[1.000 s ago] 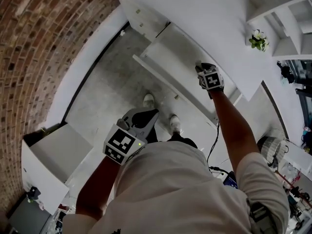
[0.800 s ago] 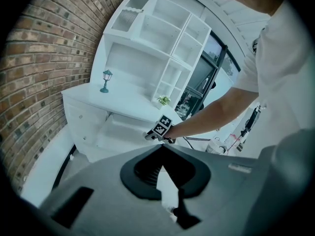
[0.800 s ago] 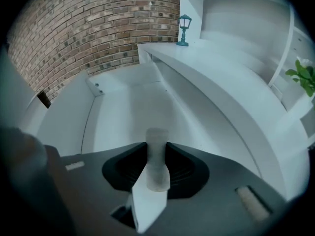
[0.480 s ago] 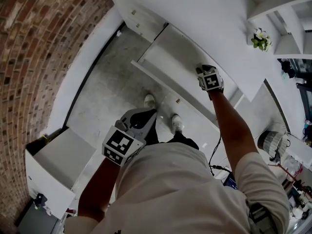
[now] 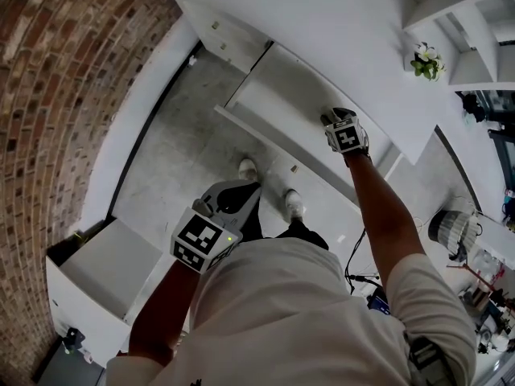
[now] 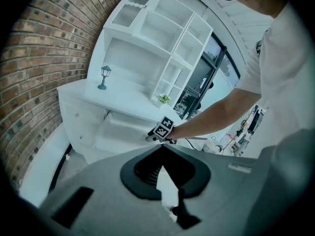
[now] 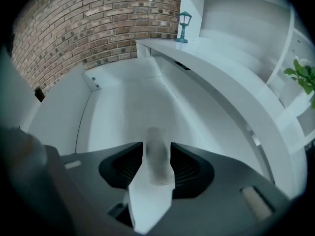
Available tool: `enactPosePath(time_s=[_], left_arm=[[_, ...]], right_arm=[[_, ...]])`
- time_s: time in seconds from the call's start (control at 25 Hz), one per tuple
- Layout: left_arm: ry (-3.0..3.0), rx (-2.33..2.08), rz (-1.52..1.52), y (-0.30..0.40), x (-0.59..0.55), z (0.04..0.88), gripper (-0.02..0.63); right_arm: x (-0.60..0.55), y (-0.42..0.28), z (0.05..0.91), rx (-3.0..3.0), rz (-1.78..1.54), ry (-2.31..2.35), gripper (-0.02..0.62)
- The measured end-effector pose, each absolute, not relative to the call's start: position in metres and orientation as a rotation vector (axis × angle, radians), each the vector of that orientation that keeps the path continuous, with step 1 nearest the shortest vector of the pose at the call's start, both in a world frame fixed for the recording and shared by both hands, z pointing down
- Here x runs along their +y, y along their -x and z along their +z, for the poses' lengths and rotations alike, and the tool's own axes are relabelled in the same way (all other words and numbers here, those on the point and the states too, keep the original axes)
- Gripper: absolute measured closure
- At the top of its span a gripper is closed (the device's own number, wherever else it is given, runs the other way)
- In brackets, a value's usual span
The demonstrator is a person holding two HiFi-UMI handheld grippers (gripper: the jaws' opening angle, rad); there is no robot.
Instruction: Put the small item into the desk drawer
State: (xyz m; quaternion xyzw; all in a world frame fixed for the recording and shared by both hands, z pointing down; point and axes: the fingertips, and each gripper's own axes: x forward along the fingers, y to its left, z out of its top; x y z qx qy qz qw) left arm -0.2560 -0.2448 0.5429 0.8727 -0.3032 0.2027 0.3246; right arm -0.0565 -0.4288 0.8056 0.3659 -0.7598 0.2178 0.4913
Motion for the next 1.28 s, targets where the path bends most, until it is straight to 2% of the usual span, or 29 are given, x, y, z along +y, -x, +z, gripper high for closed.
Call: enactPosePath(time_s=[0.4,0.92,1.28], left_arm=[[-2.348,-0.697,0.548,0.231,-0.235,0.528,0.6],[-2.452,-0.611,0.592,0.167,-0.207,0.507,0.598],[-2.501,-0.668,0.606,0.114,-0.181,0.488,0.6]], right_arm=[[-0.412,0.058,0.763,-1.935,0.47,-0.922,0.433],[-0.371,0.03,0.685,-2.108,0.404,-1.017,0.578],[-0.309,-0.008,0.641,-2.233,0.409,-0.981,0.581]])
